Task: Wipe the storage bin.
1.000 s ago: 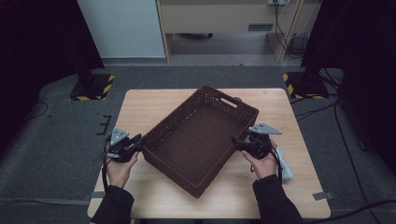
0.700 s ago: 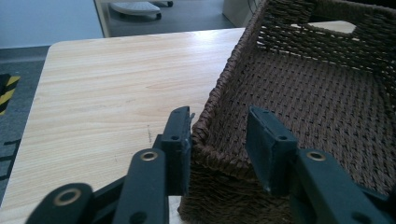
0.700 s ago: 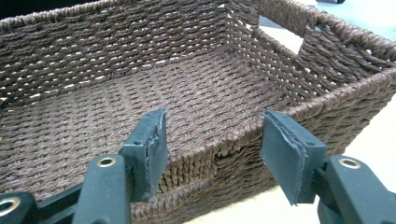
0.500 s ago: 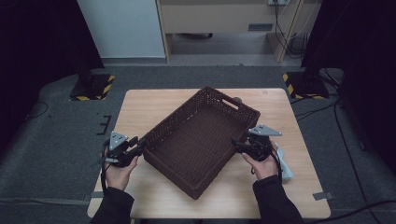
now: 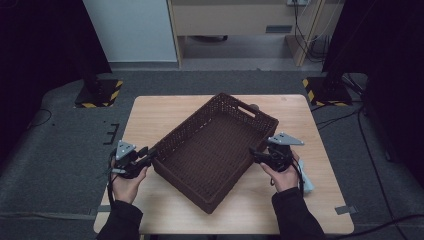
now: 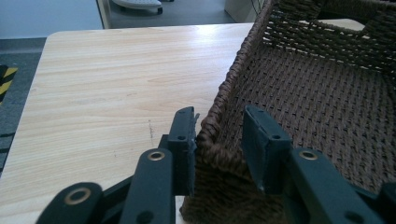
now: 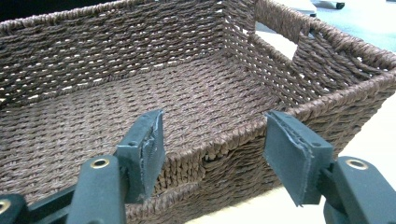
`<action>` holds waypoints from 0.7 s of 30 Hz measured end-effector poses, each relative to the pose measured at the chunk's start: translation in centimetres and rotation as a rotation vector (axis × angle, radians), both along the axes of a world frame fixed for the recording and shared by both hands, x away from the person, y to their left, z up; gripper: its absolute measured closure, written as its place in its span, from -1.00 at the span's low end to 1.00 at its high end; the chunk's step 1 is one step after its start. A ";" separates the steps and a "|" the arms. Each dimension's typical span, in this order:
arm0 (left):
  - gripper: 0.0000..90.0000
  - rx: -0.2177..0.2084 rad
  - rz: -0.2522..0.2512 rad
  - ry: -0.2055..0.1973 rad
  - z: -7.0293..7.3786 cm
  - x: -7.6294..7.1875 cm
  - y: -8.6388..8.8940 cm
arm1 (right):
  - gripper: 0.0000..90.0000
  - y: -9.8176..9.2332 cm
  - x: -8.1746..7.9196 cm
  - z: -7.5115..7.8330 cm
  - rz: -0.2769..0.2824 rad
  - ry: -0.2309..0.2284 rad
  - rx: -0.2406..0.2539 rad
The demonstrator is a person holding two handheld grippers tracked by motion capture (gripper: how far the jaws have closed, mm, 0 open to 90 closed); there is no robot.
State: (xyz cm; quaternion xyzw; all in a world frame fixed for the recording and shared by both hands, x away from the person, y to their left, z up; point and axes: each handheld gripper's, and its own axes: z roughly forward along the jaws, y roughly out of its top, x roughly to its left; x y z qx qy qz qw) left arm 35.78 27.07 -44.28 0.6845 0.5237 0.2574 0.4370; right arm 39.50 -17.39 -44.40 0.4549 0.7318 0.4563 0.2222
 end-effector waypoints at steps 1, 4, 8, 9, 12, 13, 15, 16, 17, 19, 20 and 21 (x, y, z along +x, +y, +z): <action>0.44 0.004 0.000 0.004 0.0 0.2 0.0 | -0.17 0.0 0.0 0.0 0.000 -0.002 -0.005; 0.45 0.009 0.008 -0.002 -0.1 0.6 -0.1 | -0.19 0.0 0.2 0.1 -0.004 -0.012 -0.006; 0.47 -0.004 0.015 -0.005 -0.2 1.3 0.1 | -0.23 0.0 0.5 -0.1 -0.007 -0.017 -0.005; 0.47 0.004 0.016 -0.012 -0.2 1.6 0.2 | -0.23 0.1 0.4 -0.2 -0.007 -0.021 -0.011; 0.46 -0.004 0.011 -0.010 -0.2 1.6 0.2 | -0.23 0.2 0.3 -0.2 -0.009 -0.010 -0.018; 0.44 -0.004 0.011 -0.011 -0.1 1.5 0.2 | -0.23 0.2 0.3 -0.2 -0.005 -0.004 -0.016; 0.39 -0.015 0.012 -0.014 0.0 1.0 0.3 | -0.21 0.0 0.3 -0.2 -0.003 0.007 -0.004; 0.34 -0.017 0.010 -0.016 0.2 0.6 0.3 | -0.21 0.0 0.3 -0.2 -0.006 0.014 0.007; 0.28 -0.016 0.012 -0.022 0.3 0.4 0.4 | -0.20 -0.1 0.3 -0.2 -0.004 0.013 0.015; 0.21 -0.027 0.024 -0.031 0.7 -0.3 0.6 | -0.20 -0.1 0.2 -0.2 -0.001 0.017 0.017; 0.18 -0.041 0.026 -0.032 0.7 -0.6 0.7 | -0.19 -0.1 0.2 -0.2 0.000 0.018 0.016; 0.17 -0.048 0.025 -0.030 0.8 -0.9 0.7 | -0.17 -0.1 0.1 -0.1 -0.001 0.017 0.016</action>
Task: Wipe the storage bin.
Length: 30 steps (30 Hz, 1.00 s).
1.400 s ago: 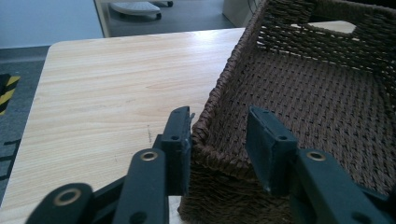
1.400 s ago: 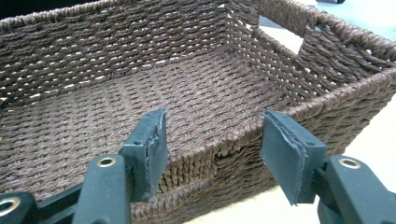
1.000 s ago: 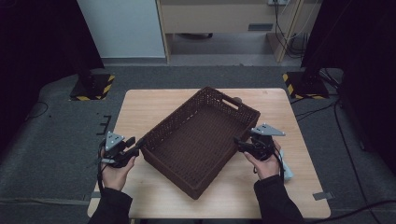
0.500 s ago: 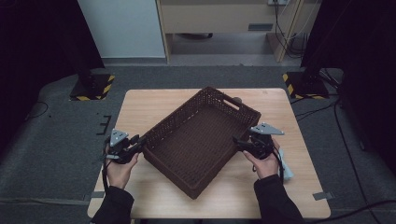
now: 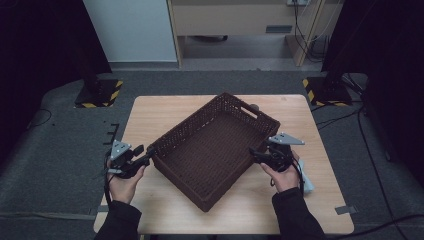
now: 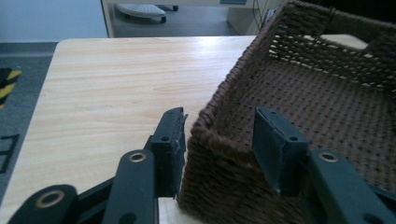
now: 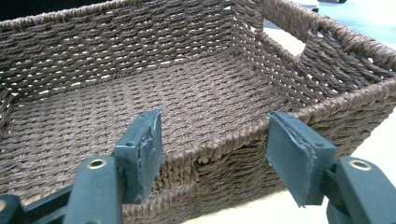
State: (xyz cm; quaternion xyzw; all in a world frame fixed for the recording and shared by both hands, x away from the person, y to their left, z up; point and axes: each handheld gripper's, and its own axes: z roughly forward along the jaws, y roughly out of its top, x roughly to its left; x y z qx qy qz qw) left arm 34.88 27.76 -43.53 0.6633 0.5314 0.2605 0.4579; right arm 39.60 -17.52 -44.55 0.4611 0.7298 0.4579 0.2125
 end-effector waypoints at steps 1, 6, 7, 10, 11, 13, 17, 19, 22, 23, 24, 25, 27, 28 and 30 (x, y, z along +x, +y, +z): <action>0.16 -0.004 -0.002 0.003 0.0 -0.2 -0.1 | -0.17 0.1 -0.1 0.0 -0.002 0.001 0.000; 0.15 0.001 -0.029 0.016 -0.6 0.0 -1.1 | -0.17 0.1 -0.1 0.2 0.002 -0.004 -0.006; 0.14 0.012 -0.024 0.010 -0.6 0.1 -1.2 | -0.18 0.0 -0.1 0.3 0.004 -0.005 -0.014; 0.14 0.021 -0.022 0.005 -0.7 0.4 -1.2 | -0.22 -0.4 -0.1 0.6 -0.018 -0.039 -0.012; 0.15 0.020 -0.017 0.005 -0.8 0.6 -1.2 | -0.24 -0.6 -0.1 0.7 -0.031 -0.046 -0.006; 0.15 0.027 -0.012 0.001 -0.8 0.9 -1.1 | -0.28 -0.7 0.0 0.7 -0.042 -0.055 -0.006; 0.17 0.039 -0.004 0.001 -0.8 1.4 -1.2 | -0.29 -0.6 0.3 0.3 -0.049 -0.044 -0.022; 0.18 0.026 -0.010 0.006 -0.7 1.3 -1.2 | -0.29 -0.5 0.3 -0.1 -0.045 -0.034 -0.023; 0.17 0.018 -0.036 0.015 -0.6 0.6 -1.6 | -0.29 -0.6 0.4 -0.1 -0.045 -0.028 -0.014; 0.16 0.011 -0.043 0.017 -0.6 0.4 -1.8 | -0.30 -0.7 0.3 -0.1 -0.038 -0.017 -0.010; 0.15 0.013 -0.047 0.018 -0.6 0.3 -2.0 | -0.29 -0.6 0.3 -0.2 -0.039 -0.016 -0.008; 0.10 0.030 -0.048 0.022 -0.6 0.2 -2.2 | -0.28 -0.6 0.2 -0.2 -0.040 -0.020 -0.007; 0.09 0.053 -0.038 0.017 -0.6 0.2 -2.5 | -0.22 -0.6 0.1 -0.1 -0.037 -0.018 -0.004; 0.10 0.055 -0.039 0.018 -0.6 0.3 -2.4 | -0.23 -0.5 0.1 -0.1 -0.036 -0.017 -0.003; 0.11 0.045 -0.040 0.017 -0.8 0.8 -2.1 | -0.23 -0.5 0.1 0.2 -0.025 -0.008 -0.017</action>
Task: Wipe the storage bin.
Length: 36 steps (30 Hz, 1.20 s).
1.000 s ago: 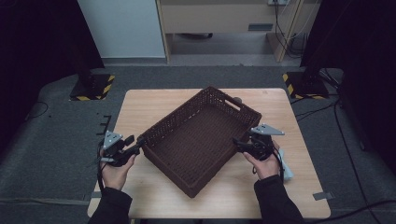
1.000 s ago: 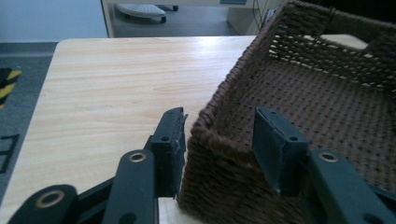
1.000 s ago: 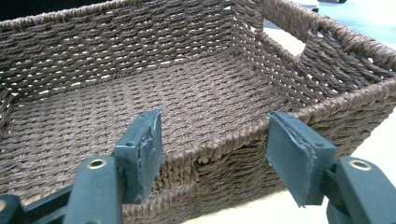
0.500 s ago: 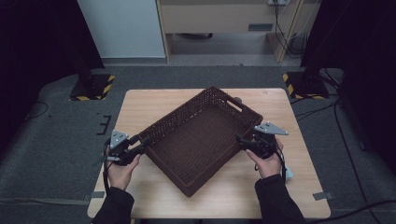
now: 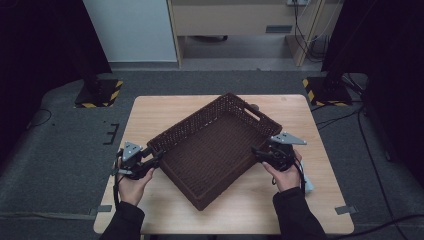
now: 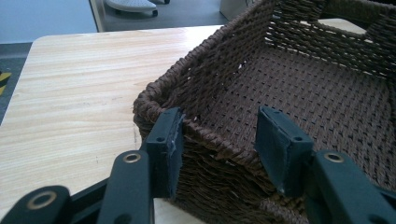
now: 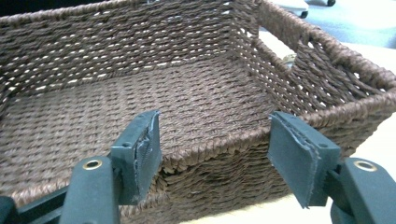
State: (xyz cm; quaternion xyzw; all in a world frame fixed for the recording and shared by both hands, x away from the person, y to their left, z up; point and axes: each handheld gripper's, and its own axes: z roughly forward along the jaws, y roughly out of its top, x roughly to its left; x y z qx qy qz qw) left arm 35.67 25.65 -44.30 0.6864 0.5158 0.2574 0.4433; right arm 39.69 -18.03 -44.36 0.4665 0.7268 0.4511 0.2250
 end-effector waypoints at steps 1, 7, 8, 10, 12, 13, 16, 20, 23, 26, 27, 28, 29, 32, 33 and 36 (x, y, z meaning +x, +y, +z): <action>0.12 -0.007 0.004 -0.002 -0.1 0.3 0.1 | -0.21 0.0 0.0 0.1 0.007 -0.003 -0.004; 0.16 0.005 0.032 -0.007 -0.2 1.4 0.2 | -0.20 -0.7 0.1 0.6 -0.031 -0.047 -0.024; 0.16 0.002 0.030 -0.008 -0.2 1.3 0.2 | -0.21 -0.7 0.1 0.5 -0.035 -0.044 -0.030; 0.16 -0.019 0.025 -0.004 0.0 1.0 0.2 | -0.20 -0.8 0.2 0.3 -0.031 -0.031 -0.035; 0.13 -0.025 0.009 -0.002 0.1 0.4 0.2 | -0.20 -0.9 0.3 0.1 -0.028 -0.028 -0.033; 0.12 -0.025 0.004 -0.001 0.2 0.0 0.1 | -0.19 -0.9 0.3 0.2 -0.028 -0.027 -0.033; 0.10 -0.033 -0.012 0.000 0.1 -0.8 -0.4 | -0.19 -0.9 0.2 0.1 -0.031 -0.031 -0.031; 0.11 -0.005 -0.019 0.003 -0.1 -0.6 -0.8 | -0.21 -0.8 0.1 0.3 -0.030 -0.035 -0.040; 0.14 -0.005 -0.017 0.003 -0.2 0.0 -0.5 | -0.22 -1.1 0.0 0.7 -0.038 -0.059 -0.040; 0.17 -0.008 -0.002 0.006 -0.3 0.6 -0.1 | -0.25 -1.3 0.0 0.9 -0.045 -0.075 -0.036; 0.18 -0.006 0.005 0.007 -0.3 0.8 0.0 | -0.26 -1.3 0.0 0.9 -0.047 -0.080 -0.036; 0.19 -0.008 0.011 0.008 -0.4 1.0 0.0 | -0.27 -1.2 0.0 0.9 -0.050 -0.083 -0.037; 0.20 -0.015 0.019 0.007 -0.4 1.2 0.1 | -0.27 -1.2 0.1 0.8 -0.046 -0.087 -0.040; 0.21 -0.020 0.018 0.006 -0.4 1.1 0.1 | -0.28 -0.9 0.2 0.5 -0.038 -0.083 -0.060; 0.21 -0.022 0.018 0.006 -0.3 1.0 0.1 | -0.28 -0.9 0.3 0.3 -0.037 -0.073 -0.072; 0.16 -0.031 -0.006 0.008 0.1 0.2 -0.1 | -0.28 -0.7 0.3 -0.1 -0.033 -0.076 -0.099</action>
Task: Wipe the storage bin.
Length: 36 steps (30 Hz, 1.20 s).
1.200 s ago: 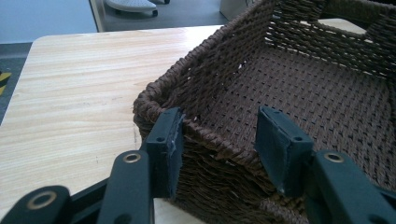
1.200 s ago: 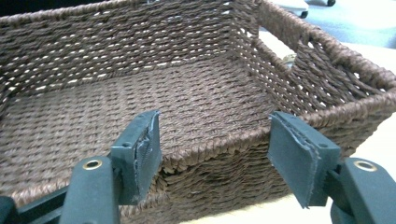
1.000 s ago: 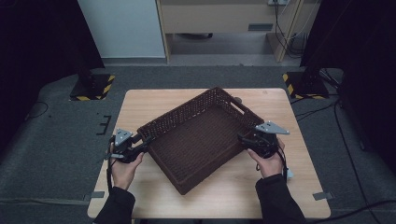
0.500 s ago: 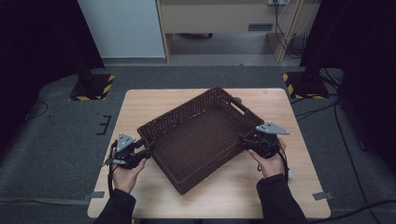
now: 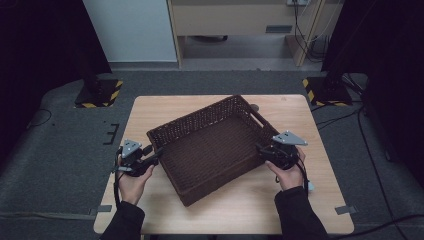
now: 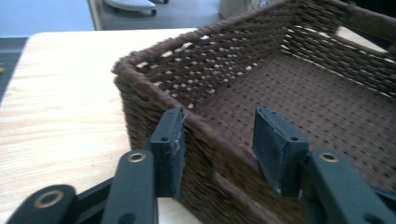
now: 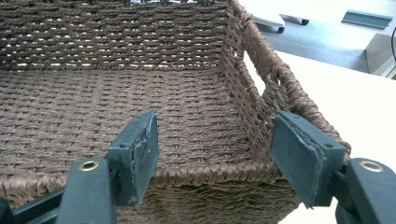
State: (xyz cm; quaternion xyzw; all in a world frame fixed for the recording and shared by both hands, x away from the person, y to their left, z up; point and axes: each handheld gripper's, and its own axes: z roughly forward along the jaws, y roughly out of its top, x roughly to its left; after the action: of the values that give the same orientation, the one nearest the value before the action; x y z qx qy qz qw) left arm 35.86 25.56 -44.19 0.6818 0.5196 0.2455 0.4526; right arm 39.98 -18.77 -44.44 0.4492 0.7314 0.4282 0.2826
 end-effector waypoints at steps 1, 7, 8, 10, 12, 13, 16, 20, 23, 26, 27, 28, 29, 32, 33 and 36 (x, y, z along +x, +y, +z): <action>0.15 0.000 -0.005 -0.004 0.0 -0.2 -0.1 | -0.28 0.0 0.0 0.0 0.003 0.002 -0.005; 0.16 0.034 -0.011 0.001 -0.4 -0.2 -0.5 | -0.26 0.0 -0.1 0.1 0.011 0.010 -0.005; 0.18 0.032 -0.011 -0.001 -0.5 0.0 -0.4 | -0.24 -0.1 -0.1 0.3 0.010 0.013 0.001; 0.19 0.023 -0.007 -0.001 -0.6 0.3 -0.1 | -0.24 -0.3 -0.1 0.5 0.007 0.001 0.010; 0.21 0.018 -0.002 0.005 -0.6 0.7 0.2 | -0.22 -0.6 -0.2 0.7 -0.007 -0.012 0.019; 0.22 0.016 0.002 0.005 -0.6 0.9 0.3 | -0.21 -0.8 -0.2 0.8 -0.013 -0.017 0.022; 0.24 0.014 0.013 0.005 -0.7 1.3 0.5 | -0.19 -1.5 -0.1 0.9 -0.043 -0.035 0.016; 0.24 0.001 0.012 0.007 -0.4 0.8 0.5 | -0.16 -2.4 0.2 0.4 -0.076 -0.027 -0.003; 0.19 0.000 -0.014 0.016 -0.2 -0.3 0.4 | -0.11 -2.8 0.4 -0.1 -0.084 -0.012 -0.017; 0.20 0.010 -0.027 0.010 -0.2 -0.7 0.1 | -0.04 -3.0 0.5 -0.3 -0.072 0.007 0.007; 0.24 0.015 -0.028 0.012 -0.2 -0.6 0.0 | 0.00 -2.9 0.5 -0.3 -0.070 0.007 0.003; 0.27 0.015 -0.030 0.014 -0.3 -0.5 0.0 | 0.06 -2.9 0.5 -0.2 -0.066 0.011 0.005; 0.29 0.024 -0.027 0.013 -0.4 -0.3 -0.1 | 0.06 -2.9 0.4 -0.2 -0.055 0.015 0.007; 0.31 0.027 -0.026 0.013 -0.4 0.2 0.3 | 0.04 -2.7 0.4 0.0 -0.040 0.027 -0.001; 0.33 0.023 -0.025 0.014 -0.4 0.4 0.4 | 0.02 -2.6 0.4 0.0 -0.041 0.022 -0.005; 0.36 -0.001 -0.011 0.024 -0.5 1.1 1.0 | 0.02 -2.4 0.7 0.0 -0.038 0.011 -0.013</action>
State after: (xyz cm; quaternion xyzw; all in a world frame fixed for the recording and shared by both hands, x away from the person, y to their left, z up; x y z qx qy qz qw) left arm 37.00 26.56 -44.72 0.6873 0.5216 0.2346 0.4479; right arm 40.69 -21.20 -44.47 0.4636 0.7271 0.4155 0.2894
